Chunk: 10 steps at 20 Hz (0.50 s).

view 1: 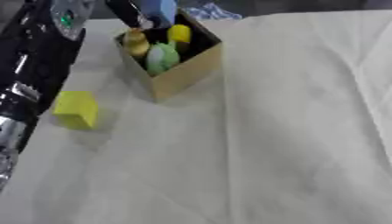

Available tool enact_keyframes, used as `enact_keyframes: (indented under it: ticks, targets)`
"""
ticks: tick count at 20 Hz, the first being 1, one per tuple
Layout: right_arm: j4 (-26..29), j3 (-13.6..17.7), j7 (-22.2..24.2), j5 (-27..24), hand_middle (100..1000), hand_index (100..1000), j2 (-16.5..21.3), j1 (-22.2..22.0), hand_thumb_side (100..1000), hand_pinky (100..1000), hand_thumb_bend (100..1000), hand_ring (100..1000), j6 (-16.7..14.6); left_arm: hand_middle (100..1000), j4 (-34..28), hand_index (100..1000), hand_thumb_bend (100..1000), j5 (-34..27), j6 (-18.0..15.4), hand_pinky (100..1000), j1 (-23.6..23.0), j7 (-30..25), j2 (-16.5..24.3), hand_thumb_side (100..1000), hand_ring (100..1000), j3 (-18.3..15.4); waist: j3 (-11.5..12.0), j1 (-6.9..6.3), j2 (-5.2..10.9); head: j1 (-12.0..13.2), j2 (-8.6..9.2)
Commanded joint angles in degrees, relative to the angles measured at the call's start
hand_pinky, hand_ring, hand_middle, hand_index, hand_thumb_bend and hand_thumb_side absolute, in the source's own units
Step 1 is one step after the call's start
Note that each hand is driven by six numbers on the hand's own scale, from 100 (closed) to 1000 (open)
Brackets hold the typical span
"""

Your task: Pick up objects on the table and place them in the box.

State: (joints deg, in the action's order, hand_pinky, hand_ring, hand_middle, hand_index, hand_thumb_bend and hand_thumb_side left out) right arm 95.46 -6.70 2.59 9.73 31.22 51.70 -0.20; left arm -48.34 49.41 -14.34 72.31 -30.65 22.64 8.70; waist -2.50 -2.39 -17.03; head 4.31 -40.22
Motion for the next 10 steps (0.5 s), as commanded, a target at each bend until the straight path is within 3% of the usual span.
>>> enact_keyframes:
  ticks: [1, 3, 5, 7, 10]
  targets:
    - [1.47, 0.44, 0.08, -0.86, 659, 836, 0.66, 0.59, 545, 895, 100, 816, 0.03, 597, 2.11, 745, 225, 3.59, -0.24, 779, 1.44, 1.37, 0.32, 148, 675, -1.13, -0.18, 0.09, 1.27, 0.28, 0.85]
    - [1.62, 0.50, 0.00, -0.95, 659, 836, 0.57, 0.50, 545, 895, 100, 816, 0.12, 628, 3.32, 771, 257, 5.16, -0.78, 790, 1.40, 1.96, -0.09, 177, 700, -1.40, -0.30, 0.05, 1.26, 0.32, 0.94]
    - [1.68, 0.54, -0.01, -1.04, 659, 836, 0.41, 0.44, 546, 895, 100, 816, 0.21, 713, 4.09, 835, 332, 6.12, -1.74, 819, 1.42, 2.05, -0.54, 251, 755, -1.46, -0.41, 0.05, 1.27, 0.39, 0.99]
    - [1.75, 0.54, 0.09, -1.22, 659, 837, 0.26, 0.32, 547, 895, 100, 817, 0.25, 785, 4.32, 884, 461, 6.69, -2.76, 842, 1.44, 2.13, -0.78, 440, 800, -1.44, -0.48, 0.06, 1.30, 0.45, 0.92]
    - [2.30, 0.36, 0.54, -2.47, 659, 840, 0.21, -0.47, 550, 897, 100, 816, 0.36, 835, 3.95, 919, 583, 7.32, -3.53, 869, 1.41, 3.09, -0.66, 585, 838, -1.55, -0.49, 0.02, 1.39, 0.57, 0.76]
